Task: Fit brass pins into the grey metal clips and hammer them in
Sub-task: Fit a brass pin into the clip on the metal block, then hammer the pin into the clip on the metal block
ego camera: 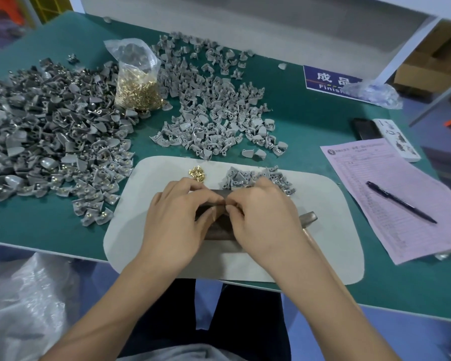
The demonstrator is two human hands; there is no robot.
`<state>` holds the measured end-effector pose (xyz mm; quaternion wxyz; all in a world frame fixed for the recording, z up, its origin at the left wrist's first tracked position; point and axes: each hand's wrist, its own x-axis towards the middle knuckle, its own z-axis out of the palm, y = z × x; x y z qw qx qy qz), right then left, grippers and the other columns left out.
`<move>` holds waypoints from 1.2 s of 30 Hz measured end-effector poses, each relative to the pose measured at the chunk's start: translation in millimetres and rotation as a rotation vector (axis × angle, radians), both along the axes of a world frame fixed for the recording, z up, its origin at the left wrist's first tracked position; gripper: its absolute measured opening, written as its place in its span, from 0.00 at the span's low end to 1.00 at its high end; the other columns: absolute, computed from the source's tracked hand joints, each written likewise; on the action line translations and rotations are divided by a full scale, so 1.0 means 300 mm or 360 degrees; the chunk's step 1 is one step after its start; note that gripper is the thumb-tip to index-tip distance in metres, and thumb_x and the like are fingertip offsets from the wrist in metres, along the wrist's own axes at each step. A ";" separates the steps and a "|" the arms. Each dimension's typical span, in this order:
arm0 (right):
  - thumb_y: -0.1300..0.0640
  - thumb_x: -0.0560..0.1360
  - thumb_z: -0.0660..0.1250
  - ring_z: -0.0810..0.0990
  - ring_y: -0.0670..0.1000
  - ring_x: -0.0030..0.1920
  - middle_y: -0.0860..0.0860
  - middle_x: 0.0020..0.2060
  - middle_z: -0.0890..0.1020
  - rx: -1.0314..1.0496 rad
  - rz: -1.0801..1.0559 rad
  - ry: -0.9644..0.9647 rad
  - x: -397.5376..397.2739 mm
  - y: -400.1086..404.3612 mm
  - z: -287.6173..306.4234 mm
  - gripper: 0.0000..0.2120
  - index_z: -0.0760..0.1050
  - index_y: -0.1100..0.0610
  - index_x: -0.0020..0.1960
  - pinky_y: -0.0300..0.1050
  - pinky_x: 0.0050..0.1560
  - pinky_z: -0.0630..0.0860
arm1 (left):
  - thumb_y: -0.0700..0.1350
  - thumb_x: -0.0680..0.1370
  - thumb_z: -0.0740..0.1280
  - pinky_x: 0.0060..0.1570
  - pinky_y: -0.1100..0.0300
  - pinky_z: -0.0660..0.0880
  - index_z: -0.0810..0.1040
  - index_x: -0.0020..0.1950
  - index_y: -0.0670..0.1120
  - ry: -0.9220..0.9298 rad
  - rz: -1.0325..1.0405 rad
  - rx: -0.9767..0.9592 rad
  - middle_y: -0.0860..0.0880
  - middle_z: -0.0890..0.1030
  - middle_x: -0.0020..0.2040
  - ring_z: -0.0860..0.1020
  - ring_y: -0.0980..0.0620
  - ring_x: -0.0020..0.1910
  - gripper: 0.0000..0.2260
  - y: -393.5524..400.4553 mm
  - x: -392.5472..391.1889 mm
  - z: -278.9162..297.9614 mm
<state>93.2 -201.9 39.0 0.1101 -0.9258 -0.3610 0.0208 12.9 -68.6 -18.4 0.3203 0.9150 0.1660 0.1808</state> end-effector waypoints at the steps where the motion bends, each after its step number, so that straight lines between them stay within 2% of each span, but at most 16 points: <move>1: 0.51 0.79 0.64 0.73 0.53 0.51 0.48 0.39 0.75 0.0050 0.0001 0.0040 0.008 -0.013 -0.011 0.08 0.82 0.48 0.50 0.46 0.45 0.69 | 0.50 0.75 0.74 0.52 0.49 0.71 0.83 0.51 0.61 -0.0001 0.0009 -0.0012 0.61 0.77 0.52 0.74 0.53 0.57 0.08 -0.001 0.000 -0.002; 4: 0.52 0.77 0.68 0.66 0.52 0.43 0.46 0.28 0.71 0.0219 0.0006 0.0089 0.021 -0.037 -0.052 0.07 0.81 0.51 0.42 0.47 0.40 0.69 | 0.50 0.75 0.74 0.53 0.49 0.72 0.83 0.51 0.61 -0.0015 0.0010 -0.0029 0.61 0.77 0.50 0.74 0.54 0.57 0.07 -0.005 0.003 -0.005; 7: 0.55 0.74 0.72 0.69 0.54 0.38 0.46 0.25 0.74 0.0432 -0.0030 0.0133 0.029 -0.044 -0.086 0.04 0.84 0.51 0.41 0.45 0.44 0.74 | 0.50 0.75 0.74 0.54 0.49 0.72 0.83 0.50 0.62 0.0004 0.0001 -0.0045 0.60 0.77 0.50 0.74 0.54 0.57 0.07 -0.002 0.005 -0.001; 10: 0.53 0.74 0.75 0.75 0.45 0.38 0.43 0.32 0.82 0.0828 -0.0106 0.0160 0.018 -0.092 -0.092 0.03 0.87 0.50 0.46 0.42 0.44 0.73 | 0.53 0.75 0.73 0.52 0.51 0.73 0.83 0.49 0.61 0.0010 -0.0007 -0.0060 0.60 0.77 0.50 0.73 0.55 0.57 0.04 0.001 0.003 0.004; 12: 0.51 0.76 0.74 0.79 0.41 0.45 0.41 0.42 0.85 0.1068 -0.0325 0.0145 0.011 -0.169 -0.104 0.06 0.87 0.49 0.52 0.37 0.49 0.74 | 0.54 0.76 0.73 0.51 0.53 0.73 0.84 0.49 0.62 -0.0005 -0.0007 -0.0056 0.61 0.77 0.49 0.73 0.56 0.57 0.04 -0.001 0.001 0.004; 13: 0.51 0.77 0.73 0.79 0.44 0.49 0.42 0.45 0.84 0.1090 -0.0461 0.0091 0.010 -0.217 -0.115 0.06 0.85 0.48 0.53 0.39 0.51 0.74 | 0.55 0.76 0.72 0.50 0.54 0.73 0.84 0.49 0.62 -0.0010 -0.0006 -0.0050 0.61 0.76 0.49 0.73 0.57 0.57 0.04 -0.002 0.001 0.002; 15: 0.47 0.77 0.71 0.76 0.51 0.55 0.46 0.49 0.79 0.0841 -0.0758 -0.0014 0.003 -0.315 -0.146 0.08 0.82 0.46 0.55 0.46 0.52 0.72 | 0.55 0.76 0.72 0.50 0.54 0.73 0.84 0.50 0.62 -0.0011 -0.0007 -0.0032 0.61 0.76 0.49 0.73 0.57 0.57 0.04 -0.001 -0.001 -0.002; 18: 0.43 0.75 0.72 0.72 0.57 0.55 0.51 0.50 0.75 0.0320 -0.0989 0.0153 -0.024 -0.422 -0.196 0.16 0.78 0.46 0.61 0.52 0.52 0.73 | 0.55 0.76 0.72 0.49 0.55 0.73 0.84 0.50 0.62 -0.0027 -0.0010 -0.0012 0.61 0.76 0.49 0.73 0.57 0.57 0.04 0.005 -0.002 -0.013; 20: 0.46 0.77 0.71 0.75 0.59 0.50 0.51 0.47 0.74 0.0246 -0.0934 0.0216 -0.036 -0.443 -0.210 0.15 0.78 0.50 0.61 0.55 0.49 0.75 | 0.55 0.75 0.73 0.47 0.54 0.73 0.83 0.50 0.62 -0.0036 -0.0027 -0.0003 0.61 0.75 0.49 0.73 0.57 0.56 0.04 0.008 0.000 -0.017; 23: 0.50 0.82 0.64 0.78 0.60 0.47 0.47 0.50 0.71 0.0251 -0.0938 0.0108 -0.040 -0.420 -0.196 0.10 0.76 0.50 0.61 0.52 0.42 0.71 | 0.55 0.76 0.72 0.46 0.55 0.71 0.83 0.50 0.61 -0.0048 -0.0046 0.0028 0.62 0.75 0.49 0.72 0.56 0.57 0.04 0.009 0.003 -0.018; 25: 0.50 0.84 0.60 0.78 0.55 0.44 0.44 0.49 0.74 0.0456 -0.0929 0.0093 -0.036 -0.406 -0.173 0.08 0.75 0.49 0.59 0.51 0.41 0.70 | 0.55 0.76 0.72 0.46 0.57 0.69 0.83 0.50 0.62 -0.0042 -0.0046 0.0044 0.62 0.75 0.49 0.72 0.57 0.57 0.04 0.009 0.003 -0.018; 26: 0.49 0.85 0.58 0.77 0.52 0.40 0.43 0.45 0.77 0.0633 -0.0893 0.0165 -0.030 -0.399 -0.153 0.08 0.75 0.47 0.56 0.49 0.39 0.70 | 0.56 0.76 0.72 0.45 0.58 0.67 0.83 0.50 0.62 -0.0041 -0.0046 0.0043 0.62 0.75 0.49 0.72 0.57 0.57 0.04 0.010 0.003 -0.019; 29: 0.43 0.86 0.57 0.70 0.46 0.30 0.44 0.34 0.77 0.0979 -0.0699 0.0558 -0.012 -0.352 -0.058 0.15 0.77 0.48 0.49 0.44 0.33 0.69 | 0.56 0.75 0.71 0.43 0.59 0.65 0.83 0.49 0.62 -0.0049 -0.0042 0.0006 0.61 0.75 0.48 0.71 0.58 0.56 0.04 0.010 0.002 -0.018; 32: 0.39 0.83 0.61 0.70 0.43 0.29 0.44 0.29 0.75 0.0903 -0.0327 0.0561 -0.024 -0.275 0.002 0.14 0.79 0.40 0.42 0.33 0.31 0.66 | 0.58 0.75 0.71 0.41 0.66 0.65 0.83 0.47 0.62 -0.0052 -0.0034 -0.0066 0.61 0.76 0.46 0.71 0.60 0.53 0.03 0.012 0.004 -0.013; 34: 0.43 0.83 0.64 0.72 0.43 0.29 0.42 0.29 0.76 0.0825 -0.0215 0.0471 -0.030 -0.225 0.011 0.14 0.77 0.34 0.39 0.30 0.31 0.64 | 0.58 0.75 0.72 0.40 0.65 0.65 0.84 0.46 0.63 -0.0024 -0.0028 -0.0057 0.61 0.76 0.45 0.71 0.61 0.53 0.03 0.012 0.006 -0.008; 36: 0.43 0.83 0.63 0.74 0.45 0.32 0.42 0.32 0.79 0.0709 -0.0195 0.0380 -0.027 -0.198 0.003 0.10 0.81 0.35 0.46 0.34 0.32 0.65 | 0.57 0.74 0.73 0.41 0.61 0.67 0.84 0.47 0.63 -0.0011 -0.0024 -0.0039 0.61 0.76 0.45 0.72 0.59 0.54 0.03 0.013 0.006 -0.004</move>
